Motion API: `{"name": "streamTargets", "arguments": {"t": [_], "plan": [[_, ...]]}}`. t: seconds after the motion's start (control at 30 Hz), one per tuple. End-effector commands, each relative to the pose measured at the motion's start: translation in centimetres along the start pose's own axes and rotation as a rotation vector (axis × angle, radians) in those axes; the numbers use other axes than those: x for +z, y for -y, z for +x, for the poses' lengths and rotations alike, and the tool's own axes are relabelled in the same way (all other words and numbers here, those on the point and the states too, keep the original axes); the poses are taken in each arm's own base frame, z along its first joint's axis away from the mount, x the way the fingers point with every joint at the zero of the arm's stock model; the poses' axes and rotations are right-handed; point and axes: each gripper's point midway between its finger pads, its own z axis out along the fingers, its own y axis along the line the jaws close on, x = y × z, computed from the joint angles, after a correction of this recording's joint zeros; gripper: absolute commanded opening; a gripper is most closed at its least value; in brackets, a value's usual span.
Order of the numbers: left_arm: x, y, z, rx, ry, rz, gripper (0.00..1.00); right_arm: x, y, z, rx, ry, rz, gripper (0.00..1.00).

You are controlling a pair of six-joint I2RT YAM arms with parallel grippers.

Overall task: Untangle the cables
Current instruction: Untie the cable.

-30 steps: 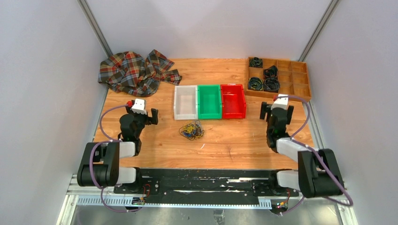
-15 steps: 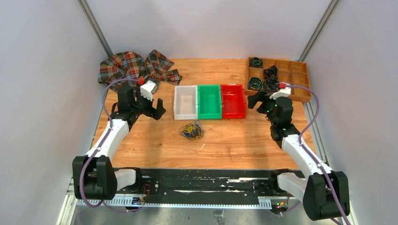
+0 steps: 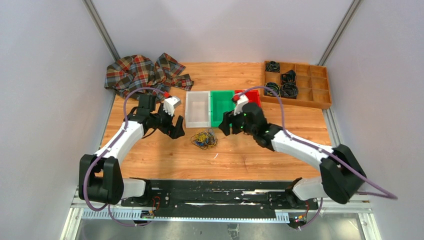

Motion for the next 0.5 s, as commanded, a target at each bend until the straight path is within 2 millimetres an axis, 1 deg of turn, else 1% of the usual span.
{"name": "streamTargets", "arguments": {"t": [0.0, 0.07, 0.17, 0.3, 0.4, 0.47], "plan": [[-0.5, 0.9, -0.3, 0.001, -0.008, 0.035, 0.98, 1.5, -3.5, 1.3, -0.059, -0.033, -0.069, 0.62], [-0.6, 1.1, -0.2, 0.000, -0.007, 0.039, 0.98, 2.3, -4.4, 2.3, -0.052, -0.058, -0.088, 0.61], [-0.8, 1.4, -0.2, 0.005, -0.008, 0.049, 0.98, 3.5, -4.9, 3.4, -0.051, -0.092, -0.081, 0.58], [-1.0, 1.4, -0.3, 0.012, -0.009, 0.048, 0.98, 4.8, -4.6, 3.9, -0.044, -0.109, -0.058, 0.50], [-1.1, 1.7, -0.2, 0.013, -0.012, 0.059, 0.98, 5.7, -4.2, 4.2, -0.047, -0.120, -0.041, 0.41], [-1.2, 1.9, -0.3, 0.012, -0.013, 0.065, 0.98, 6.0, -4.1, 4.6, -0.048, -0.132, -0.035, 0.29]]}}
